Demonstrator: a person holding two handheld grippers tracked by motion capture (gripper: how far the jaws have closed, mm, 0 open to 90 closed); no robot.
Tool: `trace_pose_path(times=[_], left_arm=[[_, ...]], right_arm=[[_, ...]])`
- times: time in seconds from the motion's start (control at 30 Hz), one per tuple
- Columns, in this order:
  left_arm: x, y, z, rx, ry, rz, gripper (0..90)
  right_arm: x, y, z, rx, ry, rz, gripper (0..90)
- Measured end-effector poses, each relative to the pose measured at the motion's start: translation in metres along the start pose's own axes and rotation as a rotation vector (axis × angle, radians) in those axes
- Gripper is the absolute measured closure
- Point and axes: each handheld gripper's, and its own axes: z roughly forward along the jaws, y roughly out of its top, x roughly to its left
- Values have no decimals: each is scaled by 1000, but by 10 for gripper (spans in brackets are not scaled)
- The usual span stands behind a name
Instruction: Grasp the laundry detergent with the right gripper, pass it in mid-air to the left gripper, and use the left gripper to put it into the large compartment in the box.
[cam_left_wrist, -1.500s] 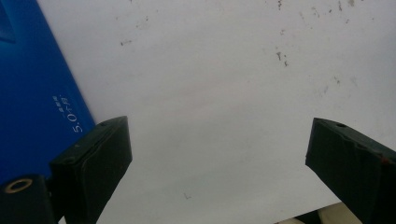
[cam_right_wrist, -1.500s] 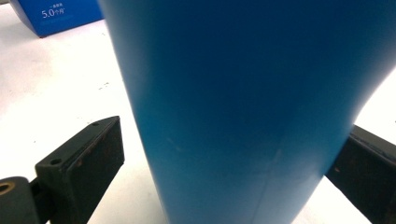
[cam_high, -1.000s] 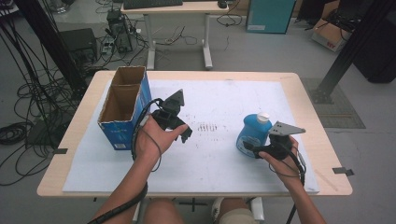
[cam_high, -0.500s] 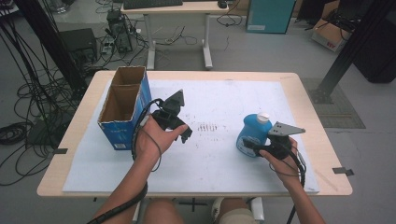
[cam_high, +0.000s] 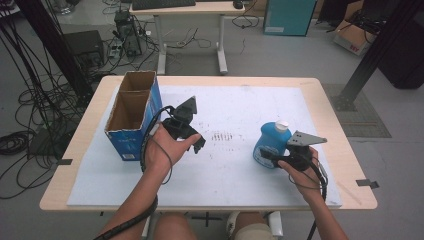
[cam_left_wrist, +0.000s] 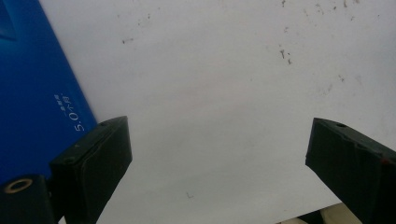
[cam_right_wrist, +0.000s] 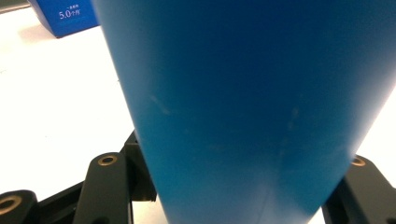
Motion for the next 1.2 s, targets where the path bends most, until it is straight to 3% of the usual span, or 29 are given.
trace_pose_path(times=[1.2], left_arm=[[-5, 0, -2, -6, 8, 17, 73]], right_arm=[[-2, 1, 0, 10, 21, -13, 421]])
